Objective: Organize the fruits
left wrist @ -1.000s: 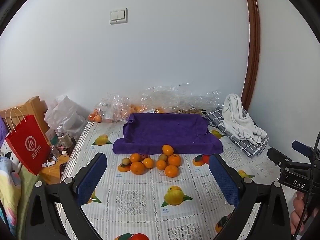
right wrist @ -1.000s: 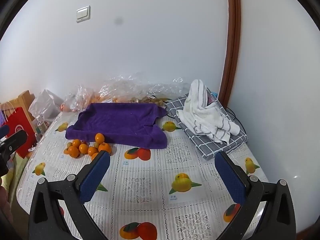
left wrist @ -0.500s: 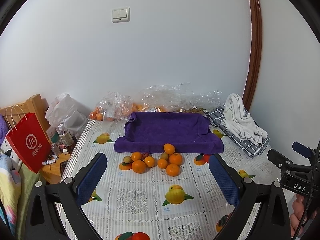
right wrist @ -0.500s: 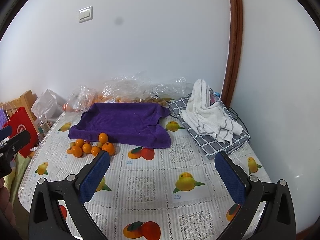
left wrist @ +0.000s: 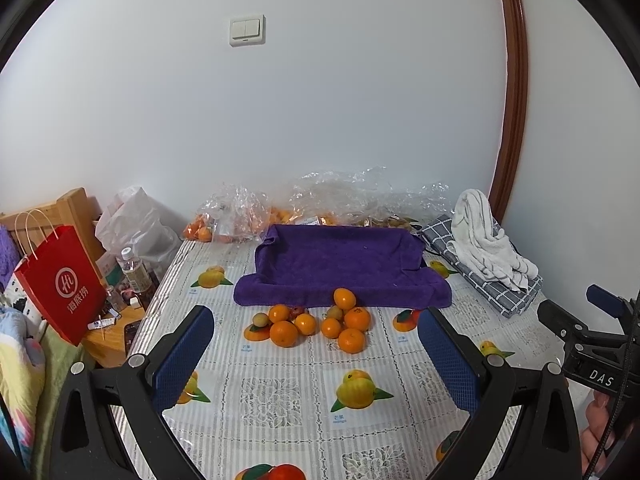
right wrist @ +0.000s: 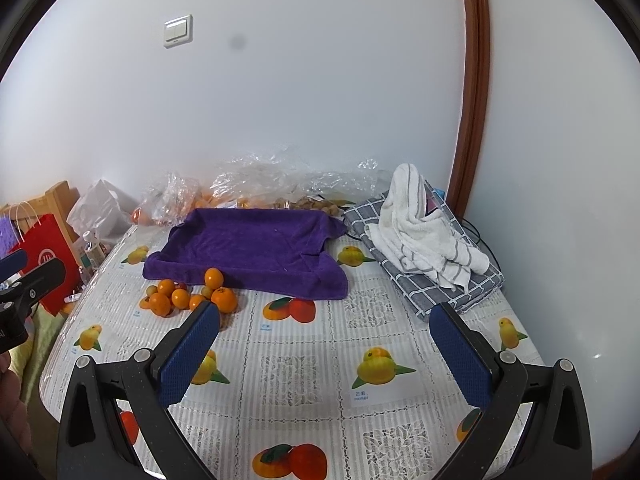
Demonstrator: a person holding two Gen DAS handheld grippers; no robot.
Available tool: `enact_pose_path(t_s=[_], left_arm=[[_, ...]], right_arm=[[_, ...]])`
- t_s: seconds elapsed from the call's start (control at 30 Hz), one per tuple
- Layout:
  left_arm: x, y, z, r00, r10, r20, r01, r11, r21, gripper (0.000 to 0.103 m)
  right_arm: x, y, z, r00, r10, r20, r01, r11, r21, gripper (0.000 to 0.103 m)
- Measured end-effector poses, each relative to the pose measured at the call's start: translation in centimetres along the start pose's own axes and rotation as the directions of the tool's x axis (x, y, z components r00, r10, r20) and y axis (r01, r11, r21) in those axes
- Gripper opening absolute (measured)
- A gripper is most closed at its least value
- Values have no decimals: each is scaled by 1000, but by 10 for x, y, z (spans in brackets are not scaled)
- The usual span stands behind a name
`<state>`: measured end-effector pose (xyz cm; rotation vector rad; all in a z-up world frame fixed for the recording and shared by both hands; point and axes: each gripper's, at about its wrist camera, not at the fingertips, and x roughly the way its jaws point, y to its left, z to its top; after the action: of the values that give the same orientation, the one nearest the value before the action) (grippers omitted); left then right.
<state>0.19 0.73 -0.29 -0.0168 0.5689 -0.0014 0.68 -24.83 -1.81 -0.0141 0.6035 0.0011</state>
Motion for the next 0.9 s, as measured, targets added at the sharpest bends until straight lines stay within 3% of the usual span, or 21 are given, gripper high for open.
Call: enact_pose_path(t_s=[0.9], left_arm=[[-7, -1, -6, 1000, -4, 14, 4, 1000, 3, 103]], right_arm=[[-3, 6, -3, 1000, 3, 7, -3, 1000, -19, 103]])
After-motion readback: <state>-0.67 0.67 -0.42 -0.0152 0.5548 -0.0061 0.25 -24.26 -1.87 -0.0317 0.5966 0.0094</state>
